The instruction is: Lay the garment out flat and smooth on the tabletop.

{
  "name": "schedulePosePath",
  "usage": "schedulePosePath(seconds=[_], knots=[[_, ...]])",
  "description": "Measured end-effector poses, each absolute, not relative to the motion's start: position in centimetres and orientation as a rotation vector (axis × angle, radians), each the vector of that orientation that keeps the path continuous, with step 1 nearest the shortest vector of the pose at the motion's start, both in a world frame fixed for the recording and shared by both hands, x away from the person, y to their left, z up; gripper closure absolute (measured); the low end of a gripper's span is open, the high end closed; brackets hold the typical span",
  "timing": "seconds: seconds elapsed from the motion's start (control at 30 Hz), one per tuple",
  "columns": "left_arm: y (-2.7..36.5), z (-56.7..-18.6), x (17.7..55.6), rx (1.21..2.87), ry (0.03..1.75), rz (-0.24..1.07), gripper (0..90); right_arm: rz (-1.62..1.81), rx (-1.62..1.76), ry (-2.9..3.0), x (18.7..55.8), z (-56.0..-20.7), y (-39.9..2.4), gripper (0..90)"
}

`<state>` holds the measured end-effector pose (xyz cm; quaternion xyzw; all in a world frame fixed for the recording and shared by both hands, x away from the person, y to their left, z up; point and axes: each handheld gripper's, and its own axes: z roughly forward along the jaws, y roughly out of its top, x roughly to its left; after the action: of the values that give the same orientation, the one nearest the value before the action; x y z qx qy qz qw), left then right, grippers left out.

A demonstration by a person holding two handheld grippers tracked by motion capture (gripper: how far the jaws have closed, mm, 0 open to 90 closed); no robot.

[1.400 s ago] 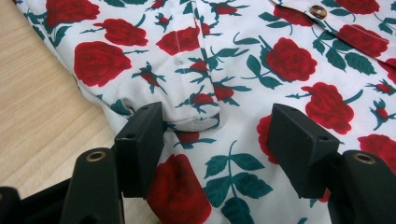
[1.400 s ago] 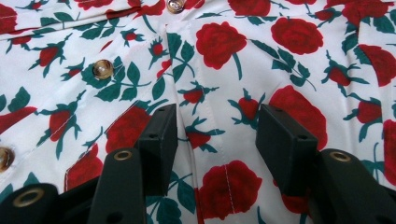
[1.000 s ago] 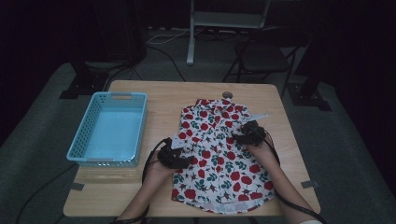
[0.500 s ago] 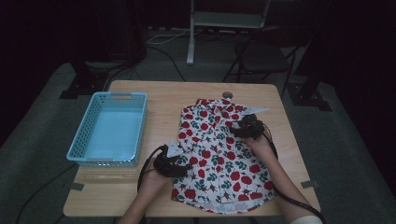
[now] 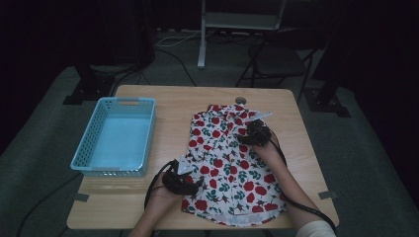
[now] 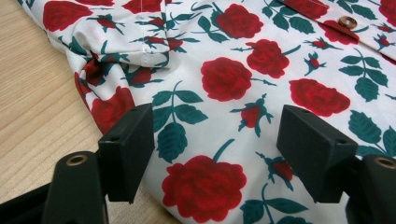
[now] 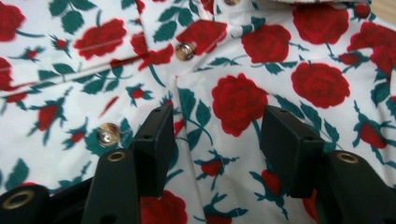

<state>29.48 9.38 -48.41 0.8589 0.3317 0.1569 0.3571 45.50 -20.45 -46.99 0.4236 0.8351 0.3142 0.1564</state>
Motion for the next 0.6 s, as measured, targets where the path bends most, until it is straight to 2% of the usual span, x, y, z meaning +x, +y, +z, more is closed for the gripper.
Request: schedulePosePath(seconds=[0.17,0.33,0.43,0.6], knots=[[9.29,-48.44,29.38,2.217,0.867,0.416,20.8,0.909,1.219,2.378,45.4,-47.35,-20.66,46.0],[9.29,-48.48,29.49,2.217,0.862,0.39,20.9,0.927,1.195,2.404,45.49,-47.23,-20.57,59.8],[9.22,-48.47,29.47,2.222,0.849,0.383,20.9,0.943,1.203,2.418,45.74,-47.16,-20.6,64.3],[9.19,-48.47,29.48,2.222,0.847,0.38,20.9,0.922,1.248,2.411,46.3,-46.97,-21.12,81.9]])
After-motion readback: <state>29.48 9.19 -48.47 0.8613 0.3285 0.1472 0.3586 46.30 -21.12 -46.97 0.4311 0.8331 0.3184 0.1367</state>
